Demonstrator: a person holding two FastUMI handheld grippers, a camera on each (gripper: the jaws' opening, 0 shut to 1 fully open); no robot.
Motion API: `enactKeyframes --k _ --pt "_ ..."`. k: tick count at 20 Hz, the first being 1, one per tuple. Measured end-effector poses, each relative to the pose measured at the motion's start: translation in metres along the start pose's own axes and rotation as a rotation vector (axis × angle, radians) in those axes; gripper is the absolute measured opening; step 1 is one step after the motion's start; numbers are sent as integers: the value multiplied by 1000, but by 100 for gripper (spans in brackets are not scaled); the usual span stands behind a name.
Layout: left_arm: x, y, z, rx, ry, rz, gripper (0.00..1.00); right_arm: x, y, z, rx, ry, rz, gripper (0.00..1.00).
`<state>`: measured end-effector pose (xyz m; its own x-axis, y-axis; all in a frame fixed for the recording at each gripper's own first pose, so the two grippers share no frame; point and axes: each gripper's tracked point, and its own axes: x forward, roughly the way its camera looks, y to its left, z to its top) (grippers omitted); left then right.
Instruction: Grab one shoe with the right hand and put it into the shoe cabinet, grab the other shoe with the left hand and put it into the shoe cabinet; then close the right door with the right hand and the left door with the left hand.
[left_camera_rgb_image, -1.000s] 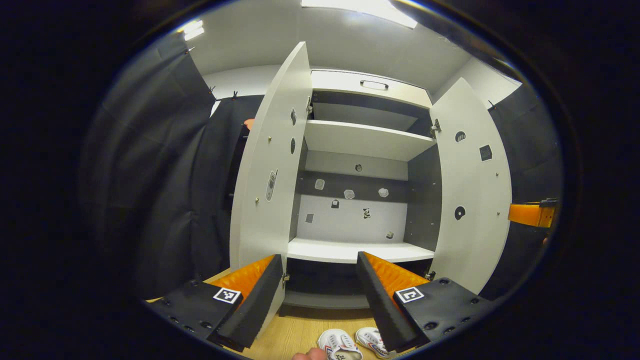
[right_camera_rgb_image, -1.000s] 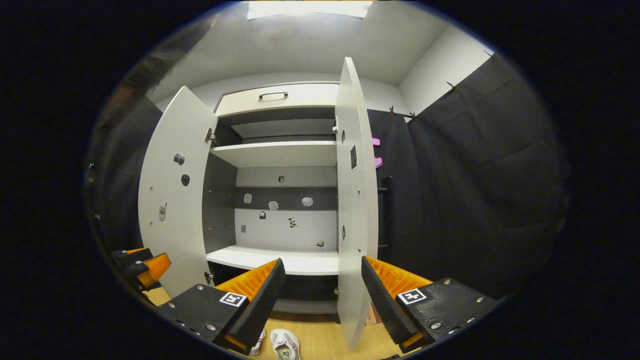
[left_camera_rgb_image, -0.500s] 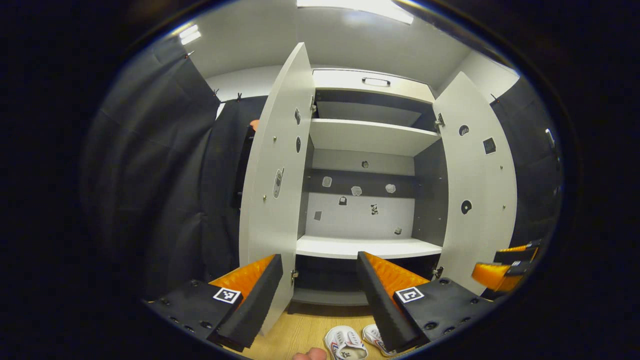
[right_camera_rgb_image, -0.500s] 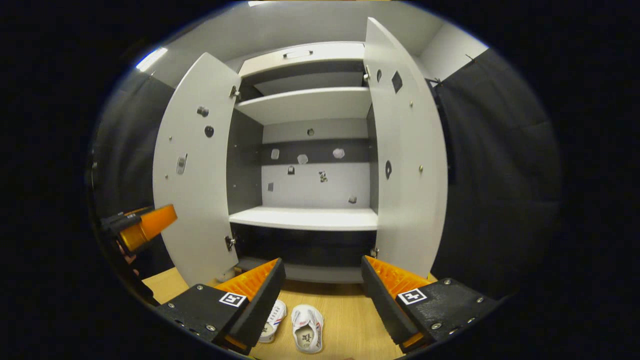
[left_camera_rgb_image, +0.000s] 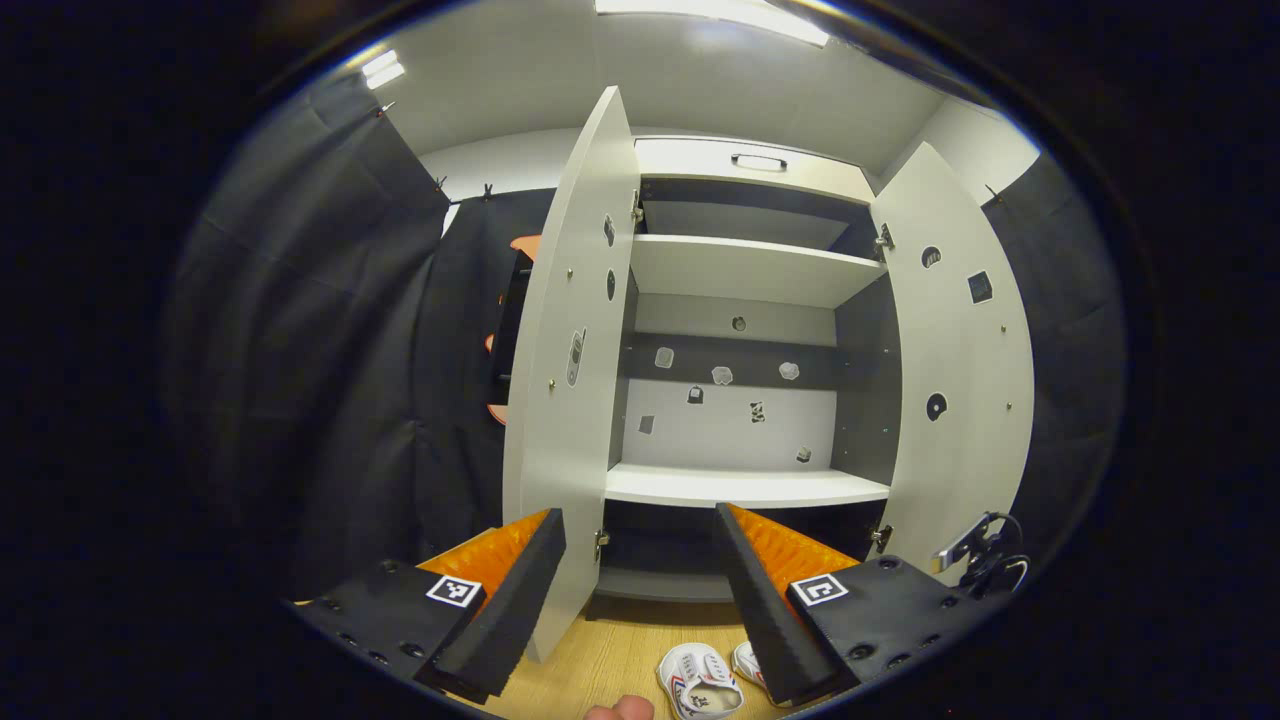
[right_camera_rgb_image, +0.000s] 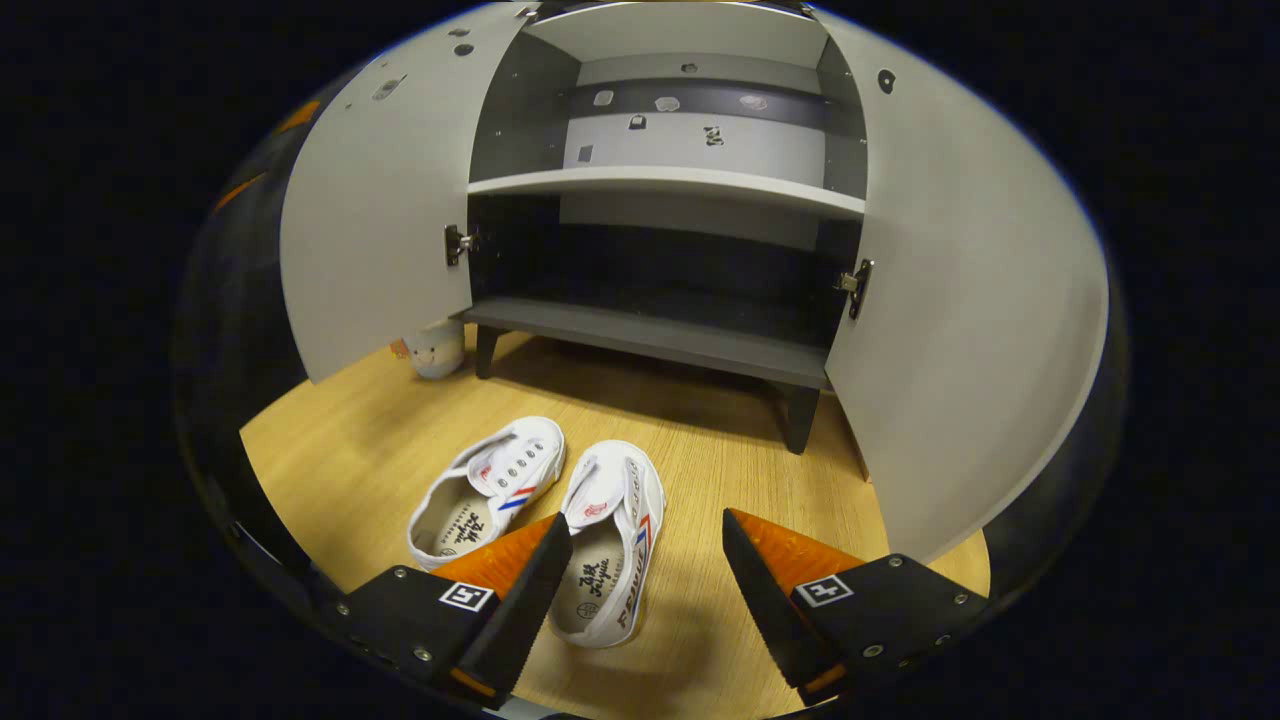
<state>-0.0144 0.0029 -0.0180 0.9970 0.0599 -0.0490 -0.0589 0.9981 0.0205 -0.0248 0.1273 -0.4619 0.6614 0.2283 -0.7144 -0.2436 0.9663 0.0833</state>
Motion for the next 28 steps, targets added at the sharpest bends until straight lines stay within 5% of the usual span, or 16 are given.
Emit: enactKeyframes --k 8,10,11,15,20,28 --pt "-9 7 -4 16 22 21 96 77 0 -22 -54 72 35 72" --pt "-11 8 -5 15 25 24 96 85 9 -26 -42 88 78 59" --pt "-11 9 -6 16 27 26 96 88 11 -27 -48 94 80 45" --pt "-11 9 -8 13 36 29 96 89 0 -20 -100 52 4 1" --pt "-7 5 -6 8 25 7 96 65 -9 20 -74 -32 -52 0" --pt "5 0 -7 -27 15 -22 96 -43 -27 160 85 -294 -132 0"
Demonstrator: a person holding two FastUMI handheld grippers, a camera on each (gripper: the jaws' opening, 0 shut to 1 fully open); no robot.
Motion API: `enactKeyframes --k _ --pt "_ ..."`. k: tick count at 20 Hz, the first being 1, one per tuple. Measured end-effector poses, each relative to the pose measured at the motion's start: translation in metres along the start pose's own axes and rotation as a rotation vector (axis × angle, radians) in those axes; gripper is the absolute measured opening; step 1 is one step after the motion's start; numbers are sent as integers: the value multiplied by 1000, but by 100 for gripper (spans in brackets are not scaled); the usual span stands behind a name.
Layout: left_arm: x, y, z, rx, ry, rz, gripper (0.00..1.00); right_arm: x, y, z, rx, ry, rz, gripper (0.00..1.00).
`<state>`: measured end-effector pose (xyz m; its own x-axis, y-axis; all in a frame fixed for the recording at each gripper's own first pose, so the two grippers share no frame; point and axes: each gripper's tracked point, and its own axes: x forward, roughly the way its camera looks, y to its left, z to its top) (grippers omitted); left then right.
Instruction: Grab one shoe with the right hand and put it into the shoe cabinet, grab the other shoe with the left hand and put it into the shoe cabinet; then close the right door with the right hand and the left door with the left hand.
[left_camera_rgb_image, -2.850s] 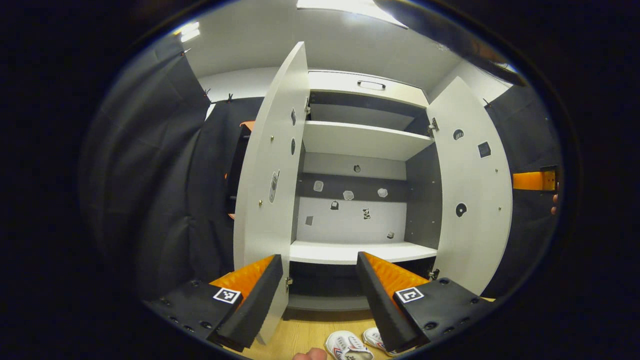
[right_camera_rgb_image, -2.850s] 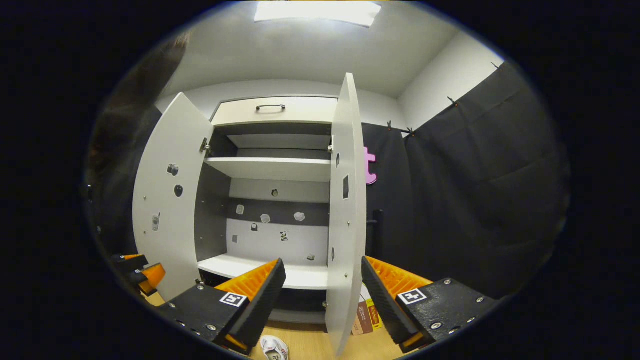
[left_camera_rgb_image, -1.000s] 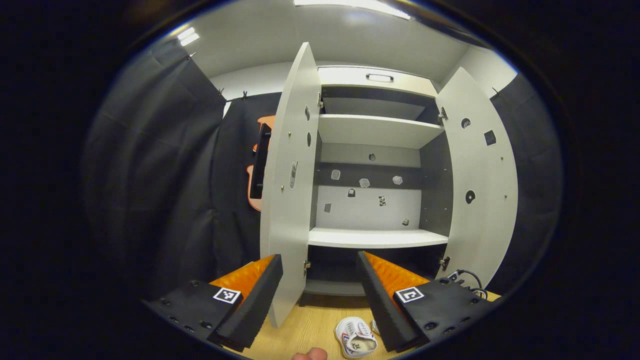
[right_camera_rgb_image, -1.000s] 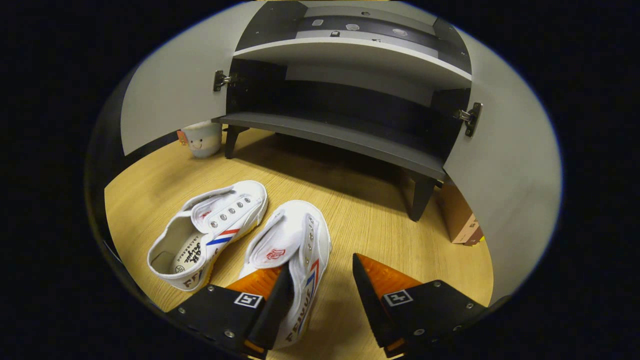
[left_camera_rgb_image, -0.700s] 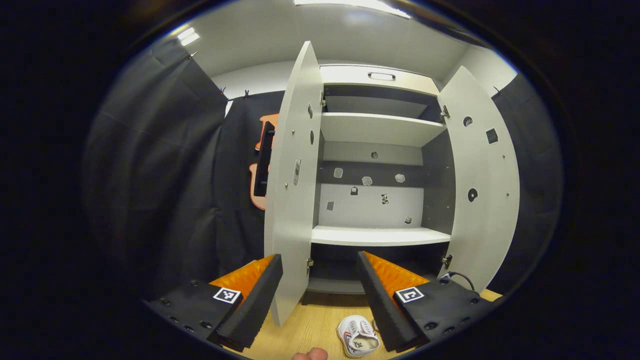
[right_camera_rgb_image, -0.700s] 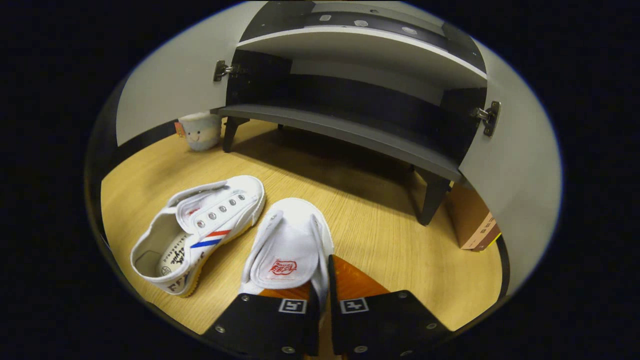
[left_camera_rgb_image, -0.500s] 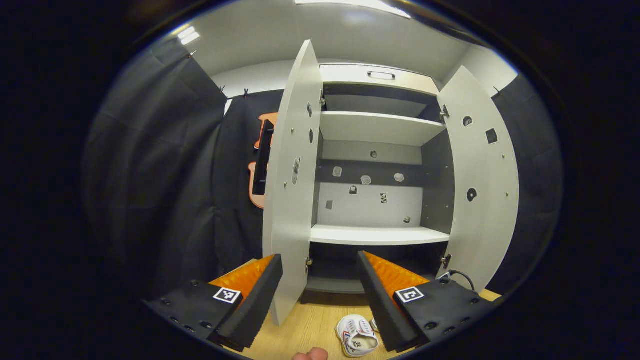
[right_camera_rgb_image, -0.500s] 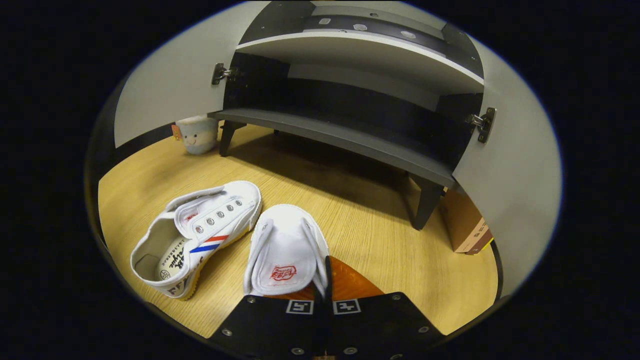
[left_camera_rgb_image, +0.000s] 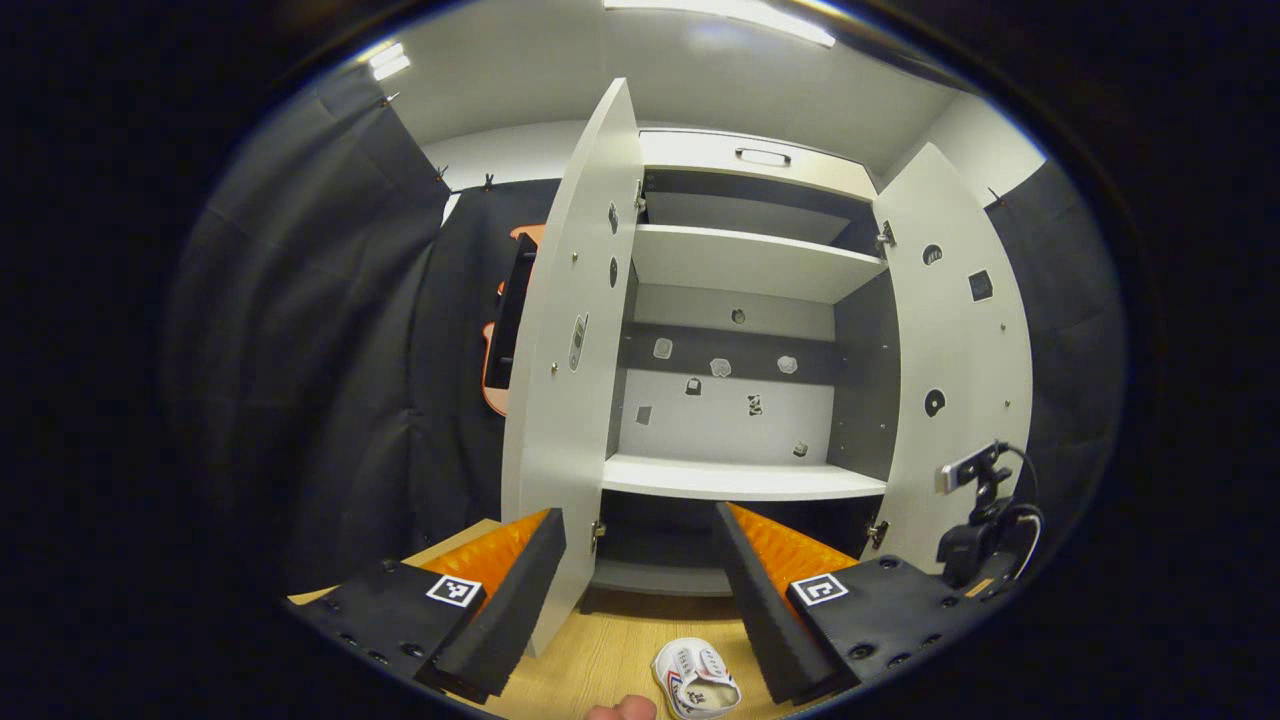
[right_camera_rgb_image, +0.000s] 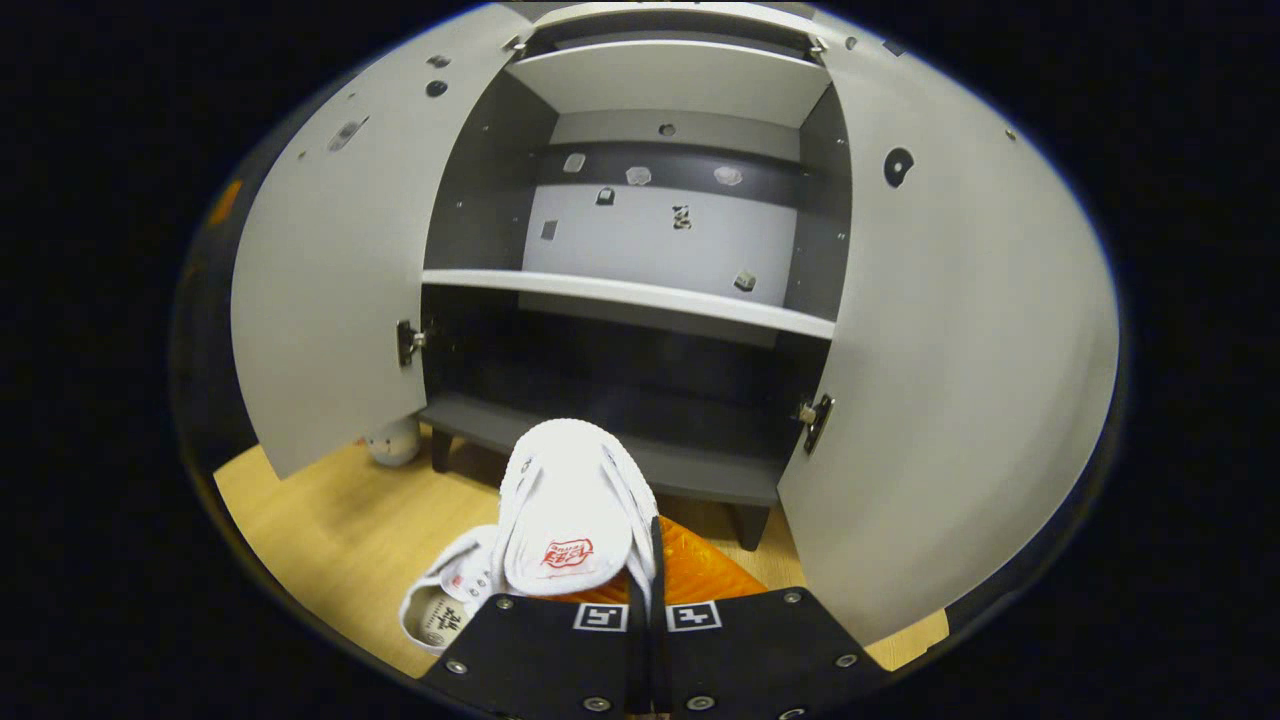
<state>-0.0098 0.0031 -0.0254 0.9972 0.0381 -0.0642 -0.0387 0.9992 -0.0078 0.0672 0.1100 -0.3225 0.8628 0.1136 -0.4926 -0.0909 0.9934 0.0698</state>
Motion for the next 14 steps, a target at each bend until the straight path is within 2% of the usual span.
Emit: enactKeyframes --k 4,7,8,11,14 --pt "5 -3 0 -2 -12 -14 96 -21 -7 90 46 -129 -21 0" --pt "7 -7 0 -8 -17 -31 94 -17 -12 158 40 -189 -31 0" --pt "7 -7 -1 -8 -17 -35 96 -1 -15 177 24 -199 -45 0" --pt "6 -6 -1 -7 -18 -35 96 45 -21 226 -13 -199 -76 0" --pt "4 -6 -2 -14 -18 -34 96 113 -30 252 -36 -168 -106 0"
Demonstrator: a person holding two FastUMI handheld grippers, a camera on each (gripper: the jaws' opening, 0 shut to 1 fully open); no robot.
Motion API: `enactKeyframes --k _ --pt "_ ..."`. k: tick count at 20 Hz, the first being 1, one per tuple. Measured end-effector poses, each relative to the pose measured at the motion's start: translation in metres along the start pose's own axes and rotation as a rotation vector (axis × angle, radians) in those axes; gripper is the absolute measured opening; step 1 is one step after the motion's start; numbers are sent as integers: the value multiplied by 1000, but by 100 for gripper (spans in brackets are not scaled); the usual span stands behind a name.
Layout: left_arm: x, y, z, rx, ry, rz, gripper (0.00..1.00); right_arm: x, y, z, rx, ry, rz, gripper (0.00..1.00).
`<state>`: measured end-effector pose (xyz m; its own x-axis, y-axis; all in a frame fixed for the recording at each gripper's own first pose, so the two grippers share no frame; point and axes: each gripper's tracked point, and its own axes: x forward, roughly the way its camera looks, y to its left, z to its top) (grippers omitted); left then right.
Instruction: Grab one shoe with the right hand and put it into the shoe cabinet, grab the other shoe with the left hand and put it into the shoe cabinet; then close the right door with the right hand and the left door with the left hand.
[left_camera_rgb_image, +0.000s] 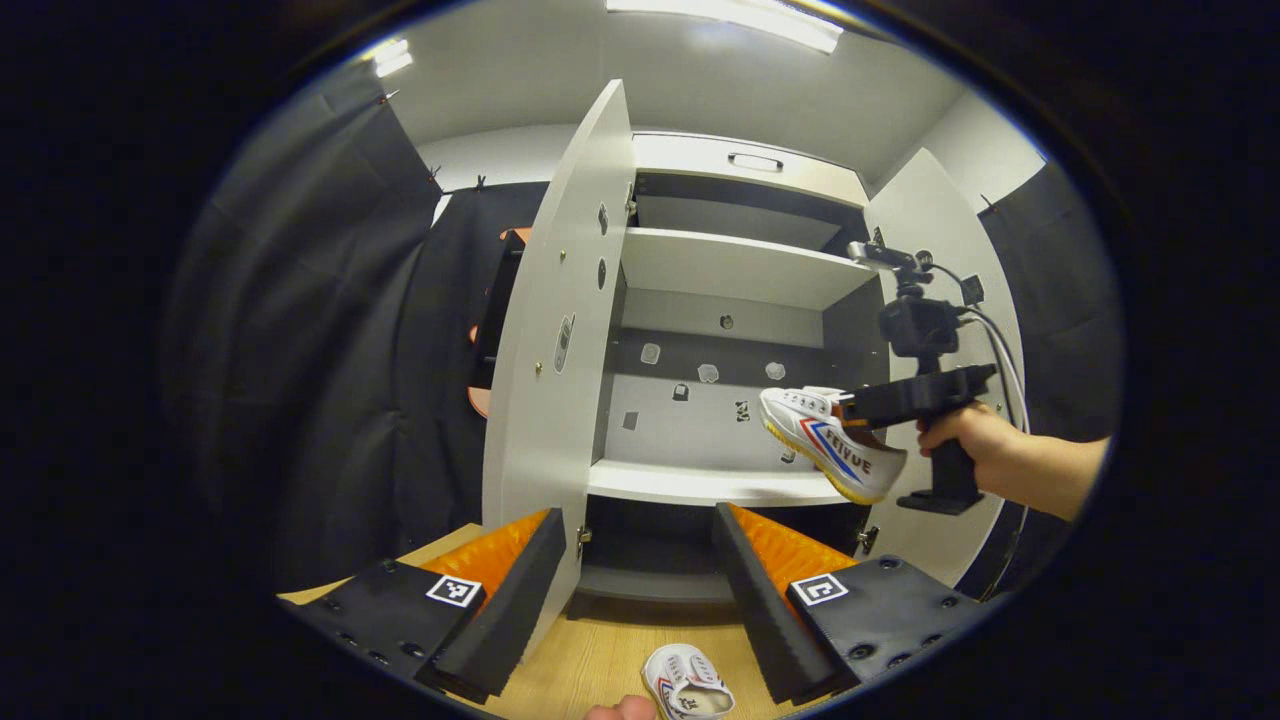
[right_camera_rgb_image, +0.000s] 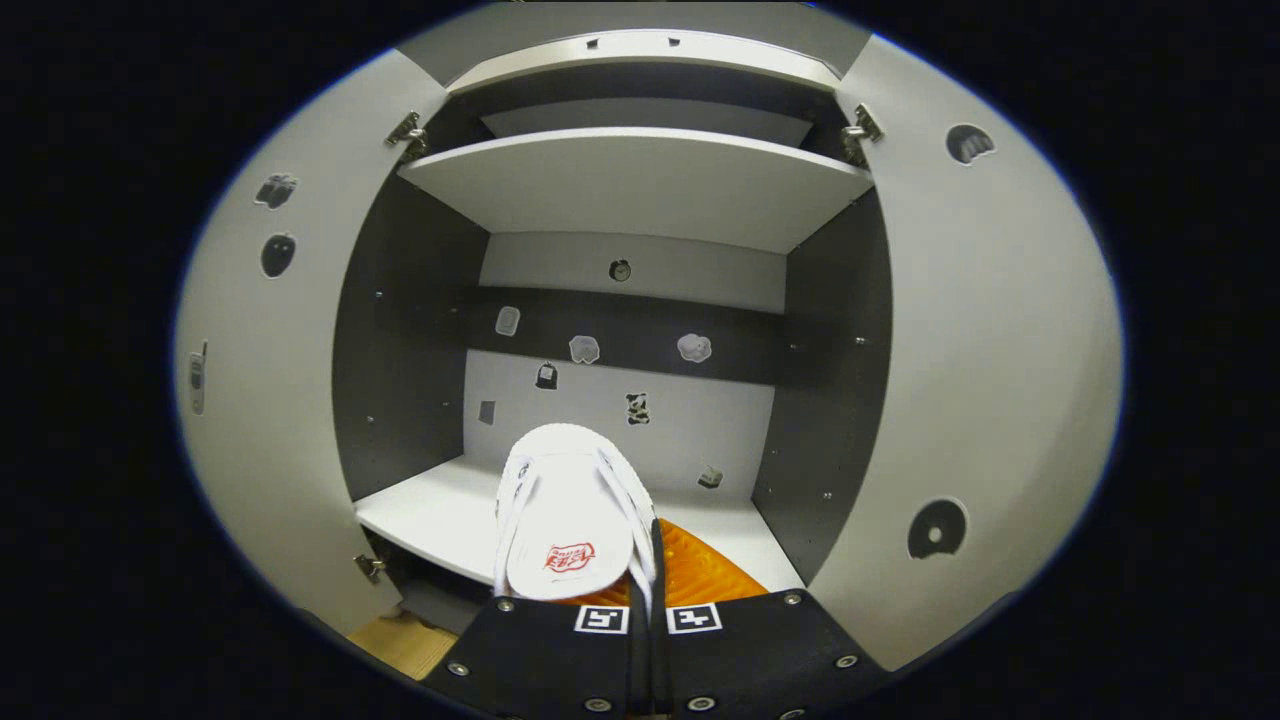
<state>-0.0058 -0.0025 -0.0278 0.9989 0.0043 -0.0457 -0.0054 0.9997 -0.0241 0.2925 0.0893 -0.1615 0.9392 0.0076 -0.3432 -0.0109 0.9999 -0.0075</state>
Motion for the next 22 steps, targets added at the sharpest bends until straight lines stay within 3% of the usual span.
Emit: enactKeyframes --k 5,9,14,20,22 --pt "-2 3 -4 -12 9 6 96 102 -15 -30 -5 140 -103 0" --pt "-2 7 -4 2 6 23 96 141 -18 -57 -25 244 -131 0" --pt "-3 6 -5 16 7 25 96 159 -9 -65 -29 282 -121 2" --pt "-1 5 -4 26 1 25 96 155 -5 -74 -57 316 -90 16" --pt "0 3 -3 22 -1 20 96 143 -8 -66 -67 292 -77 31"
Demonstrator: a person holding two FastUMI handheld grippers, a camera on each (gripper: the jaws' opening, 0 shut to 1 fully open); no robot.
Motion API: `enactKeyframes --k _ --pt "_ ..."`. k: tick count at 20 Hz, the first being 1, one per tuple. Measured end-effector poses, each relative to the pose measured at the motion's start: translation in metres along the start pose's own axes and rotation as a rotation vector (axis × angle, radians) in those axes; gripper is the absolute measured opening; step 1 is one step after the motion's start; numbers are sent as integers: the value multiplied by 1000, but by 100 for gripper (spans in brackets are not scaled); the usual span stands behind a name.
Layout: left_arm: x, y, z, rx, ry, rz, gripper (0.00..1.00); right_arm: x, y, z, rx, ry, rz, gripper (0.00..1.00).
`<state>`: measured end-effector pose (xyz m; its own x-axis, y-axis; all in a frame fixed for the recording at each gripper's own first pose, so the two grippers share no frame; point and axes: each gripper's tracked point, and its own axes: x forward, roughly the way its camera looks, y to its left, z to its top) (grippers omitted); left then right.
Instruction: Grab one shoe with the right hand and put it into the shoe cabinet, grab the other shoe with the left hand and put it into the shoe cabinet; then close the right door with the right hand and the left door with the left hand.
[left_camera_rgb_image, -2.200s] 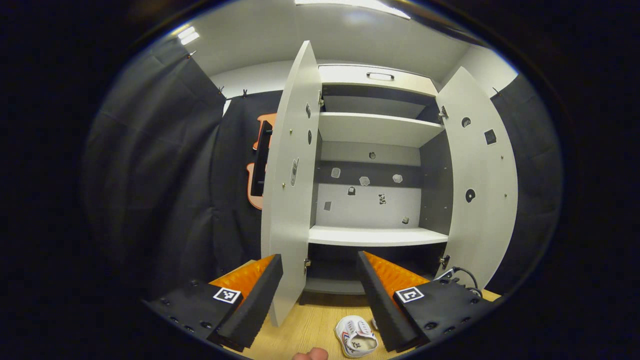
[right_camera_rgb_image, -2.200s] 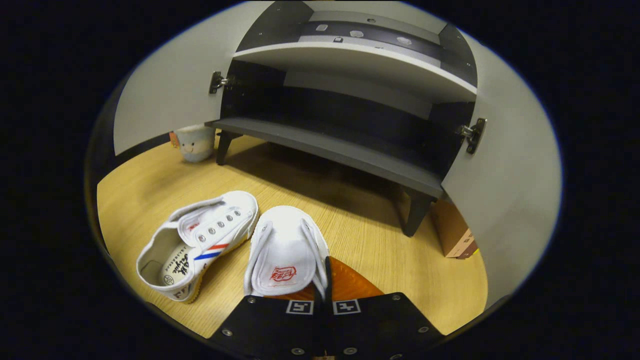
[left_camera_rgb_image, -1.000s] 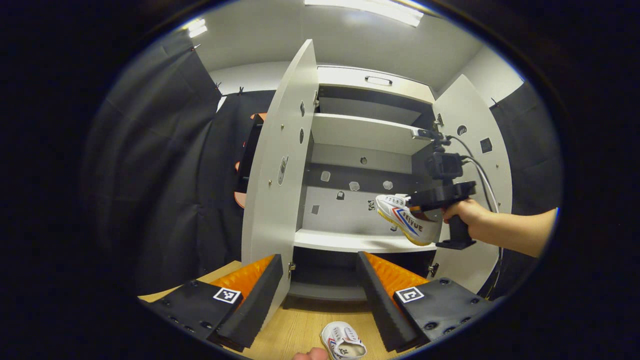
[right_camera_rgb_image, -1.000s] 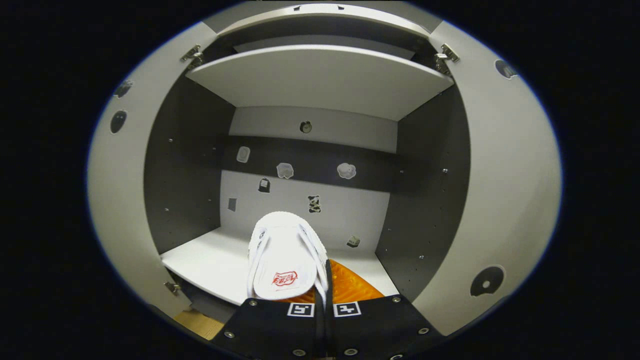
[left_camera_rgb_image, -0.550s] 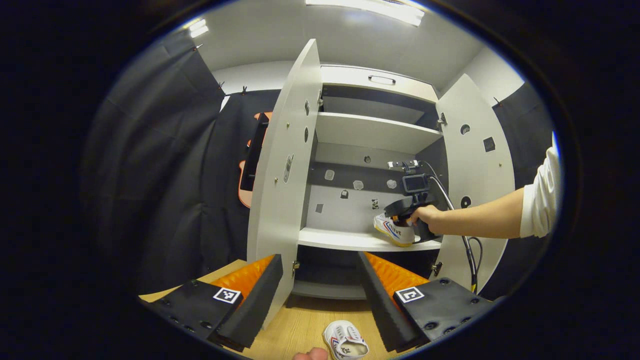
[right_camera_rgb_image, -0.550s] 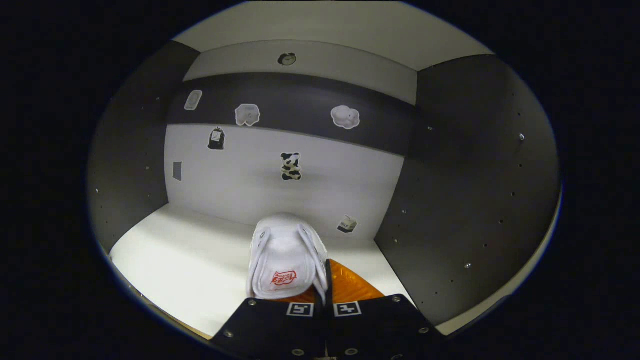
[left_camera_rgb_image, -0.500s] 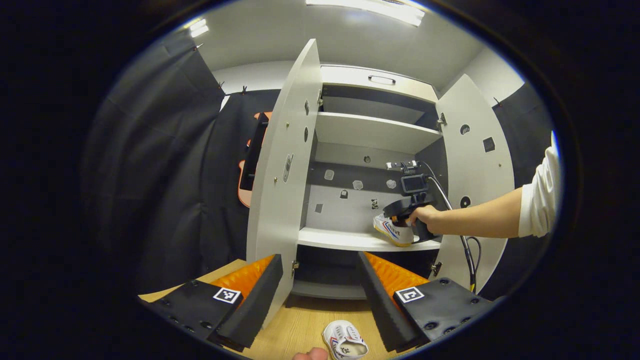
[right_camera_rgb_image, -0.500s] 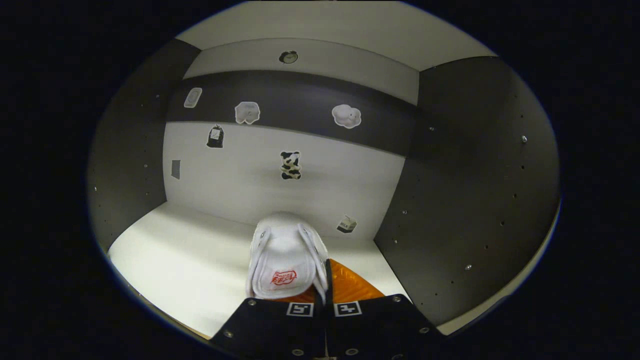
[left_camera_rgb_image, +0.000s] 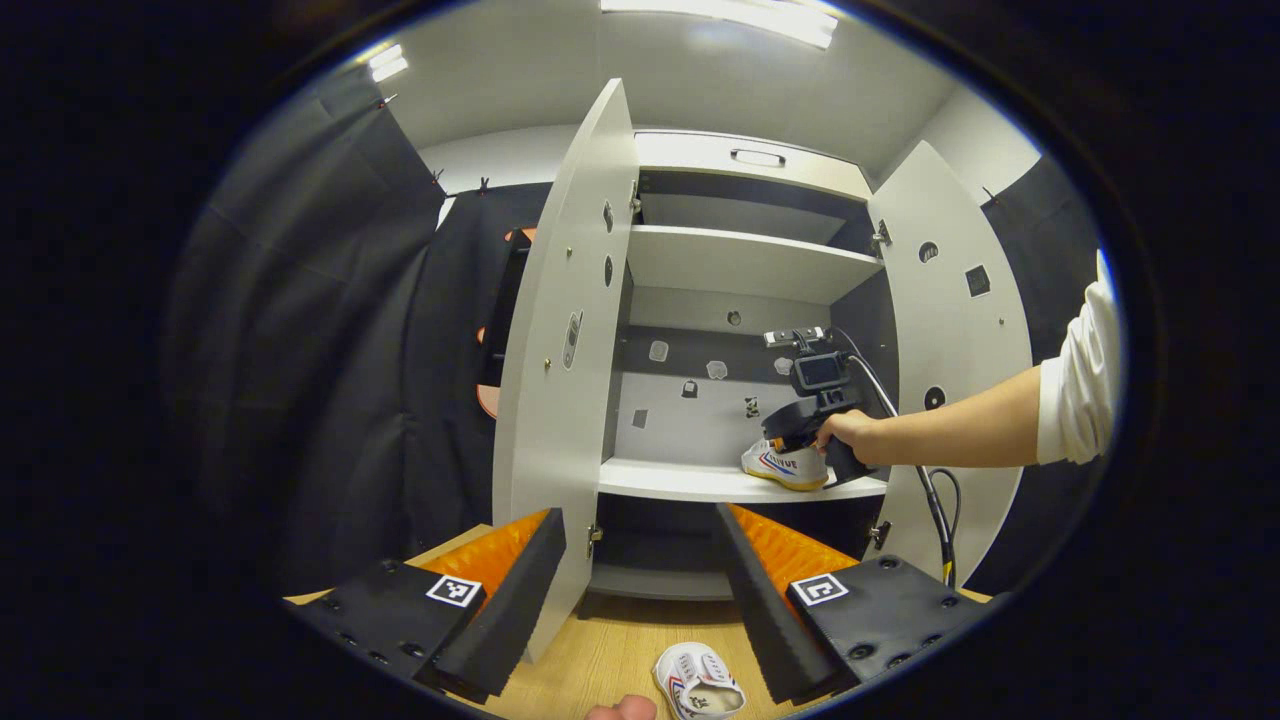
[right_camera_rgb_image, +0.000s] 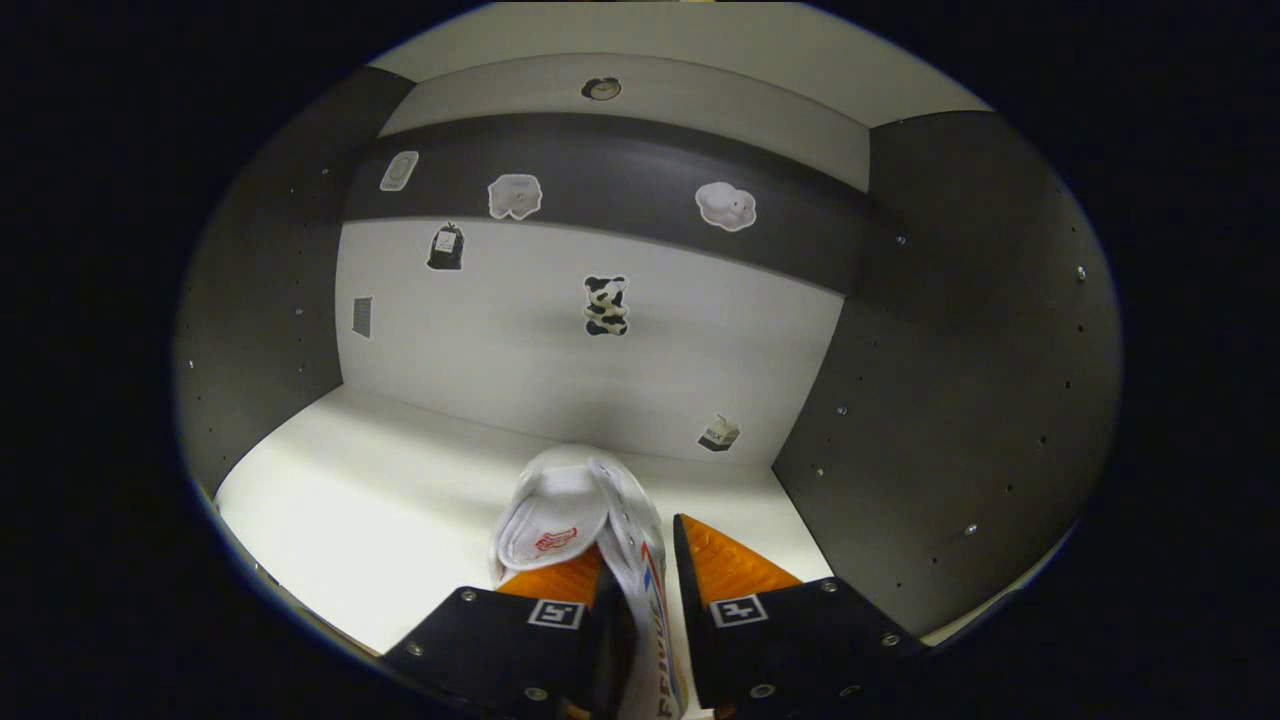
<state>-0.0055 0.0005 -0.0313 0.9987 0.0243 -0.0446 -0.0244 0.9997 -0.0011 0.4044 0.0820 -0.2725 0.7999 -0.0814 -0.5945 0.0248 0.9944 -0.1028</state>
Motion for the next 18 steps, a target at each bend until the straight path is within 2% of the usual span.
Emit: enactKeyframes --k 1,2,4,5,7,13,15,18 --pt "2 -2 0 -2 -1 -4 96 -9 -5 0 -20 -14 2 45" --pt "2 -4 0 -3 -3 -9 96 -20 -9 4 -38 -44 5 51" --pt "5 -9 1 -10 -7 -23 96 -47 -13 10 -35 -107 23 70" --pt "6 -12 1 -14 -9 -30 96 -62 -11 13 -22 -136 46 83" --pt "10 -17 3 -19 -13 -44 96 -100 -8 19 7 -187 90 91" --pt "18 -24 10 -23 -30 -55 96 -230 -13 53 93 -413 197 94" --pt "21 -24 8 -25 -25 -52 96 -272 -24 47 105 -479 204 94" --pt "23 -25 -2 -28 2 -47 96 -321 -34 12 131 -528 205 94"
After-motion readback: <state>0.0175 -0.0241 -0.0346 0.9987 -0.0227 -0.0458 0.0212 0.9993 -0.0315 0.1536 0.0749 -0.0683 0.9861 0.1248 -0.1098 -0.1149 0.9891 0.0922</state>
